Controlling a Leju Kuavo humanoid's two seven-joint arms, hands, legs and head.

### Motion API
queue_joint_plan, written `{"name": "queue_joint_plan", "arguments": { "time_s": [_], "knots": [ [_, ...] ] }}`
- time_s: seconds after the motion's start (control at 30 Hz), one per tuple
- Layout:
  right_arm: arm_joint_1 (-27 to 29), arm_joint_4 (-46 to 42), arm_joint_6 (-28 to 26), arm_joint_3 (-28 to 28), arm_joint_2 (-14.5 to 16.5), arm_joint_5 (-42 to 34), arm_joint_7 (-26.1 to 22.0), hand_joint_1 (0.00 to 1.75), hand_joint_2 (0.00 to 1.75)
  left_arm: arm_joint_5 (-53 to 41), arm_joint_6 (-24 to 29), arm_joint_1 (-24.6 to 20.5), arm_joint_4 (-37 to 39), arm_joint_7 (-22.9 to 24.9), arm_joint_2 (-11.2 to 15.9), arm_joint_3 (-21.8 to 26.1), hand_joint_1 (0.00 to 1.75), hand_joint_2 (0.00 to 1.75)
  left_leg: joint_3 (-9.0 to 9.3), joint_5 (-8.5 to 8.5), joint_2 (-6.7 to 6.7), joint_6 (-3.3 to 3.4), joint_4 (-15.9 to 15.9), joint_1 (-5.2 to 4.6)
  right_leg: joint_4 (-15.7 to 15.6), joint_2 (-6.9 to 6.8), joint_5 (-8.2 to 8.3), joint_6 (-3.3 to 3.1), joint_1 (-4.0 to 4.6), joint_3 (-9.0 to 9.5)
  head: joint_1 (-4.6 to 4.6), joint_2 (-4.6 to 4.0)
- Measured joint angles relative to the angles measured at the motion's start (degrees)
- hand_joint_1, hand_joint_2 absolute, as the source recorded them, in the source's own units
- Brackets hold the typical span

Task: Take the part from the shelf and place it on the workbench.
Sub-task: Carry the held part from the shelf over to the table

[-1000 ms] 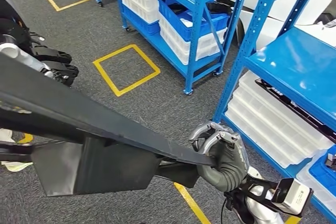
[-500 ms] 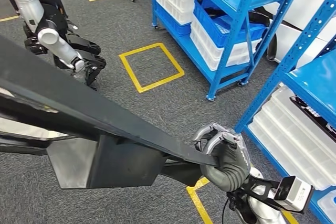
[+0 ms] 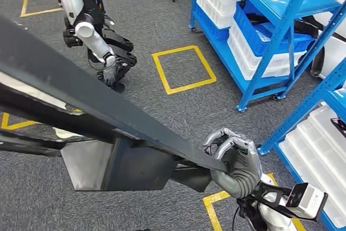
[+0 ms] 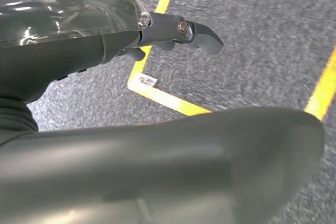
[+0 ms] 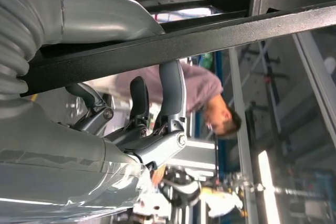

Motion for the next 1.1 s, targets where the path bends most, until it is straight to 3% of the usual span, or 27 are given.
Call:
{"name": "queue_joint_plan", "arguments": {
  "time_s": [0.07,0.1,0.17,0.23,0.3,0.37,0.43,0.47,0.5,0.53,0.6,0.67,0.73,0.8,0.87,0.93,0.97,1.0,1.03,1.1],
  "knots": [
    [0.0,0.0,0.0,0.0,0.0,0.1,0.1,1.75,1.75,0.0,-0.1,-0.1,0.0,-0.2,-0.1,0.1,0.00,0.00,4.28,3.48,1.77,-0.44,-7.8,0.27,0.1,-1.18,-0.43,0.65,-0.03,0.44,-0.01,0.00],
    [-0.1,0.0,0.0,0.0,0.0,0.1,0.2,1.75,1.75,0.0,-0.1,-0.3,0.0,-0.3,-0.2,0.2,0.00,0.00,5.91,4.51,2.51,-0.26,-10.9,0.20,0.2,-1.66,-0.66,1.04,0.05,0.61,0.02,0.00],
    [-0.2,-0.1,0.0,0.0,0.1,0.1,0.4,1.75,1.75,0.0,-0.4,-0.4,0.0,-0.5,-0.4,0.2,0.00,0.00,6.88,4.70,2.95,0.59,-13.1,-0.28,0.3,-2.49,-0.95,1.76,0.21,0.85,0.08,0.00],
    [-0.3,-0.1,0.0,0.1,0.2,0.1,0.6,1.75,1.75,0.0,-0.5,-0.2,0.0,-0.6,-0.5,0.3,0.00,0.00,6.71,4.83,1.87,1.64,-13.2,-0.49,0.2,-2.87,-1.17,2.46,-0.05,1.11,0.10,0.00],
    [-0.3,-0.1,0.0,0.2,0.3,-0.2,0.7,1.75,1.75,0.0,-0.4,-0.1,0.0,-0.6,-0.5,0.3,0.00,0.00,6.69,4.97,1.00,2.48,-13.3,-0.53,2.0,-1.01,-2.84,2.87,-0.45,0.50,0.10,0.00],
    [-0.3,-0.1,0.0,0.2,0.3,-0.4,0.7,1.75,1.75,0.0,-0.2,-0.4,0.0,-0.4,-0.6,0.3,0.00,0.00,6.68,5.05,0.00,3.11,-13.4,-0.70,8.6,1.61,-6.51,2.68,-0.51,-2.45,0.11,0.00],
    [-0.2,0.0,0.0,0.2,0.3,-0.5,0.9,1.75,1.75,0.0,0.2,-0.5,0.0,-0.2,-0.8,0.3,0.00,0.00,6.67,5.08,-1.29,3.43,-13.4,-1.09,16.1,2.56,-9.14,2.27,-0.28,-6.20,0.11,0.00],
    [-0.2,0.0,0.0,0.2,0.3,-0.5,1.0,1.75,1.75,0.0,0.3,-0.5,0.0,-0.1,-0.9,0.3,0.00,0.00,6.70,5.10,-1.98,3.49,-13.4,-1.29,17.3,2.73,-8.89,2.02,-0.12,-7.04,0.11,0.00],
    [-0.2,0.0,0.0,0.2,0.3,-0.6,1.0,1.75,1.75,0.0,0.4,-0.5,0.0,0.0,-1.0,0.3,0.00,0.00,6.75,5.11,-2.72,3.53,-13.4,-1.44,16.4,2.94,-7.56,1.71,0.08,-6.86,0.11,0.00],
    [-0.2,0.0,0.0,0.2,0.3,-0.6,1.0,1.75,1.75,0.0,0.5,-0.5,0.0,-0.1,-1.0,0.3,0.00,0.00,6.85,5.12,-3.45,3.55,-13.3,-1.54,13.2,3.45,-5.35,1.33,0.31,-5.63,0.11,0.00],
    [-0.3,0.0,0.0,0.2,0.3,-0.7,1.0,1.75,1.75,0.0,0.5,-0.6,0.0,-0.1,-1.1,0.3,0.00,0.00,6.87,5.15,-4.86,3.52,-13.3,-1.64,5.5,5.95,-1.27,0.55,0.64,-2.49,0.11,0.00],
    [-0.4,-0.1,0.1,0.3,0.3,-1.0,1.1,1.75,1.75,0.0,0.5,-0.6,0.0,-0.1,-1.4,0.2,0.00,0.00,6.45,5.33,-6.13,3.22,-13.2,-1.53,1.6,7.53,0.02,0.26,0.81,-0.98,0.09,0.00],
    [-0.5,-0.1,0.3,0.3,0.3,-1.4,1.1,1.75,1.75,0.0,0.5,-0.4,0.1,-0.2,-1.4,0.2,0.00,0.00,6.05,5.55,-7.05,2.72,-13.2,-1.31,1.0,6.59,0.05,0.12,0.83,-0.75,0.08,0.00],
    [-0.7,-0.1,0.4,0.4,0.3,-1.6,1.1,1.75,1.75,0.0,0.3,-0.2,0.1,-0.4,-1.4,0.2,0.00,0.00,5.40,4.53,-5.04,2.25,-12.0,-1.45,0.4,5.20,0.36,-0.32,0.65,-0.45,0.05,0.00],
    [-0.6,-0.2,0.4,0.5,0.4,-1.7,1.1,1.75,1.75,0.0,0.1,-0.4,0.1,-0.7,-1.3,0.2,0.00,0.00,2.92,1.38,-1.83,1.68,-6.7,-1.48,0.1,3.58,0.46,-0.61,0.54,-0.28,0.01,0.00],
    [-0.6,-0.2,0.4,0.6,0.4,-1.8,1.1,1.75,1.75,0.0,-0.1,-0.7,0.1,-0.8,-1.4,0.2,0.00,0.00,-0.42,-1.55,-0.71,1.08,0.4,-0.99,0.1,1.93,0.37,-0.63,0.54,-0.31,0.00,0.00],
    [-0.6,-0.2,0.4,0.6,0.4,-1.8,1.1,1.75,1.75,0.0,-0.1,-0.7,0.1,-0.9,-1.5,0.2,0.00,0.00,-1.16,-1.81,-0.47,0.82,2.1,-0.73,0.1,1.18,0.31,-0.57,0.54,-0.31,0.00,0.00],
    [-0.5,-0.2,0.4,0.6,0.4,-1.8,1.1,1.75,1.75,0.0,-0.1,-0.6,0.1,-0.9,-1.5,0.2,0.00,0.00,-0.78,-1.02,-0.24,0.60,1.6,-0.48,0.1,0.52,0.22,-0.46,0.52,-0.26,0.00,0.00],
    [-0.5,-0.2,0.5,0.6,0.4,-1.8,1.1,1.75,1.75,0.0,-0.1,-0.5,0.1,-0.9,-1.5,0.2,0.00,0.00,0.75,0.60,0.19,0.41,-1.1,-0.28,0.1,-0.11,0.09,-0.28,0.47,-0.13,0.00,0.00],
    [-0.6,-0.2,0.6,0.6,0.4,-1.8,1.1,1.75,1.75,0.0,-0.1,-0.4,0.1,-1.0,-1.4,0.2,0.00,0.00,4.94,3.69,2.38,0.22,-8.9,-0.31,0.2,-1.23,-0.29,0.31,0.56,0.21,-0.01,0.00]
  ]
}}
